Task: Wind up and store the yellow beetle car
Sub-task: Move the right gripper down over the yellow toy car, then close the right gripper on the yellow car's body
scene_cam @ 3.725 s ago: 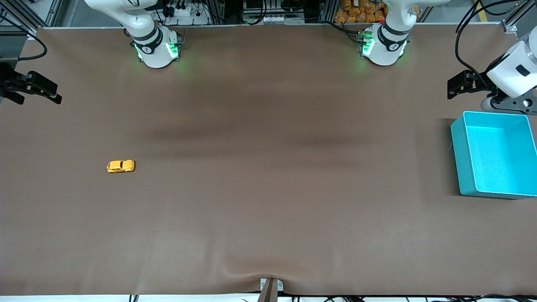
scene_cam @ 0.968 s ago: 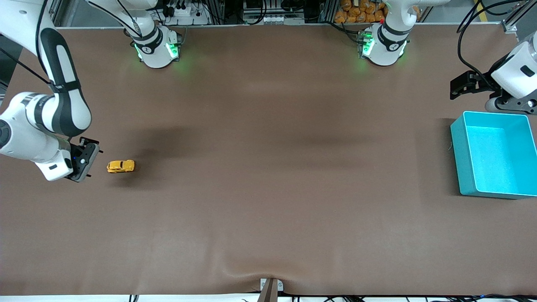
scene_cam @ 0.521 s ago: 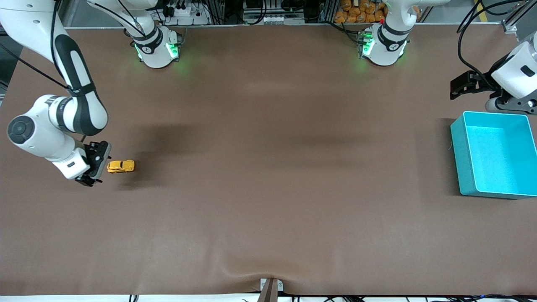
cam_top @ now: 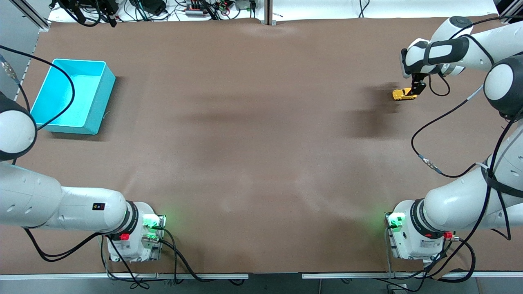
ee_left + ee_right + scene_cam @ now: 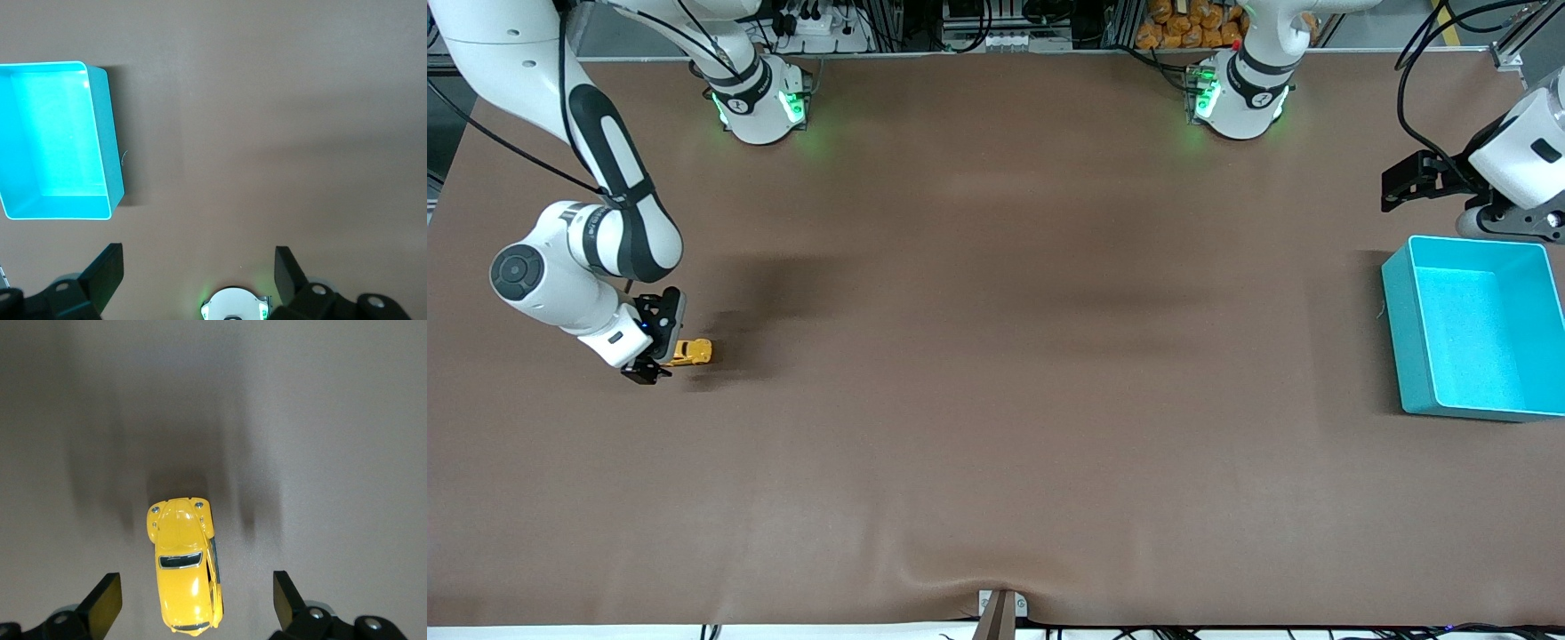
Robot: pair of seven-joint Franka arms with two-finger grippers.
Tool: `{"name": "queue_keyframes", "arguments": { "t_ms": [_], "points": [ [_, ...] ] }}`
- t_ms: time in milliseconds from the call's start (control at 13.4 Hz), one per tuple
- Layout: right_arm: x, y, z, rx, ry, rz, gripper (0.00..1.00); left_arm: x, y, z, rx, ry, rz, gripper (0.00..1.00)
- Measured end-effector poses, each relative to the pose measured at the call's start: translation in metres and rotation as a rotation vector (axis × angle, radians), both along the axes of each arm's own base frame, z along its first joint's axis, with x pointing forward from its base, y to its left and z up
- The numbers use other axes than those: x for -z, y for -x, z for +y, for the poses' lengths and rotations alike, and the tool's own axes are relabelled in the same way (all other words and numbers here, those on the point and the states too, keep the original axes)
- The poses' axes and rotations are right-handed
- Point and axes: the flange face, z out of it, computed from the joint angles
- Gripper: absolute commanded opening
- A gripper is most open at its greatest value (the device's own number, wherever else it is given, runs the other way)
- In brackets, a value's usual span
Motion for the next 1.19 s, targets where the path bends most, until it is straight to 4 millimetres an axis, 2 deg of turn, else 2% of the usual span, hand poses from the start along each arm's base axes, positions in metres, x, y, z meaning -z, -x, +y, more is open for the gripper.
{"name": "queue_keyframes", "arguments": {
  "t_ms": [149,298,521,894,1192],
  "points": [
    [0.007,0.002,0.000,-0.003,0.004,-0.006,0.98,0.000,0.000,0.000,0.000,0.000,-0.001,1.00],
    [0.013,0.003,0.000,-0.004,0.005,-0.004,0.91,0.000,0.000,0.000,0.000,0.000,-0.001,1.00],
    [0.019,0.005,-0.001,-0.003,0.006,0.004,0.66,-0.002,-0.003,0.002,-0.003,0.002,-0.021,1.00],
    [0.021,0.005,-0.001,-0.002,0.007,0.004,0.64,-0.002,-0.004,0.005,-0.022,0.001,-0.032,1.00],
    [0.027,0.006,-0.003,0.000,0.009,0.005,0.57,-0.002,-0.004,0.006,-0.033,0.000,-0.033,1.00]
  ]
}}
